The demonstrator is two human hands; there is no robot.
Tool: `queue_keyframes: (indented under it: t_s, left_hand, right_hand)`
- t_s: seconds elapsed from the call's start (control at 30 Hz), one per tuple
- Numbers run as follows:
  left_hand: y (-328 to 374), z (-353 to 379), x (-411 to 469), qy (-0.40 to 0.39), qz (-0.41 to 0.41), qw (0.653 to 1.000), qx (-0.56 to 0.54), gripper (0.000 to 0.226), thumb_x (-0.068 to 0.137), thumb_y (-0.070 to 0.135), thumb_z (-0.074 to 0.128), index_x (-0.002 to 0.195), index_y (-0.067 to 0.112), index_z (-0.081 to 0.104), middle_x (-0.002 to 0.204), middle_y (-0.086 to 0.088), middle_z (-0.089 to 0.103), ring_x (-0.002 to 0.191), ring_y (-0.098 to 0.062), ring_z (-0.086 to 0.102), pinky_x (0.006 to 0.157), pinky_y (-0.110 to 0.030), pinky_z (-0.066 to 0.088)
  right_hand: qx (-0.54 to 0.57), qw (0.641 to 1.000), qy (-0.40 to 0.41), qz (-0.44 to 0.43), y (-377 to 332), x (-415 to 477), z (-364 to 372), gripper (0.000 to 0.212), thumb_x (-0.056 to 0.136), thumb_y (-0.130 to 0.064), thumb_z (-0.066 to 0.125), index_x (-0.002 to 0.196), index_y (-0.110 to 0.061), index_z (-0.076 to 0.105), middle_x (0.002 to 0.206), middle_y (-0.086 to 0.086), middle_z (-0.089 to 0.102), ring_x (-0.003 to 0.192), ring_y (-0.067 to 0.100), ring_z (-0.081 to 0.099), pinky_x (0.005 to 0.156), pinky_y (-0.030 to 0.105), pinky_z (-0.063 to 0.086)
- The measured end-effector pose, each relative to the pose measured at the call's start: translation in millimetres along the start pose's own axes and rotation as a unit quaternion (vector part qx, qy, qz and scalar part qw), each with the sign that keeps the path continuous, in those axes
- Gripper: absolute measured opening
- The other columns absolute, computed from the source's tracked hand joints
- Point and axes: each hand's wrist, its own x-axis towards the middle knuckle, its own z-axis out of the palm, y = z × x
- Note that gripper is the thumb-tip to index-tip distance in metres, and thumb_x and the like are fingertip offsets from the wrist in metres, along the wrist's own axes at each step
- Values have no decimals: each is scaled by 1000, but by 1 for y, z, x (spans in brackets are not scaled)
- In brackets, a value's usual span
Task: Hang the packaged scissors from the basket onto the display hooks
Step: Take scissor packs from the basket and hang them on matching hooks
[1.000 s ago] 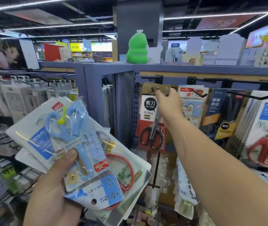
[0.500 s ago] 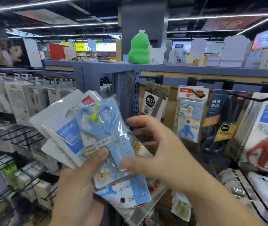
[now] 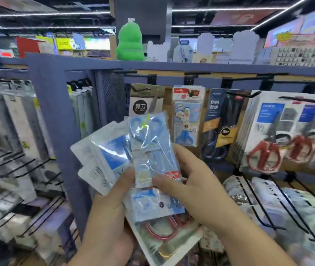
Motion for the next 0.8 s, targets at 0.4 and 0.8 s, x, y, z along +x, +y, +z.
queue_keyframes:
  t_s: [0.4, 0.8]
  left_hand:
    - [-40, 18, 14, 45, 21, 998, 44, 41, 81, 8, 71, 122, 13, 73, 111, -13, 80, 94, -28, 80, 74, -41, 66]
    - [-32, 2, 22, 82, 21, 994, 70, 34, 97, 11, 65, 128, 24, 70, 116, -7, 80, 105, -30, 77, 90, -47, 59]
  right_hand:
    - [69, 977, 197, 46, 36, -9, -37, 11, 98, -31, 68, 99, -38, 76, 97, 1, 79, 93, 26, 77, 80, 47, 64]
    - [-186, 966, 157, 88, 20, -18, -112, 7, 94, -22, 77, 88, -18, 75, 59, -14, 67, 46, 2, 53, 50, 17, 41]
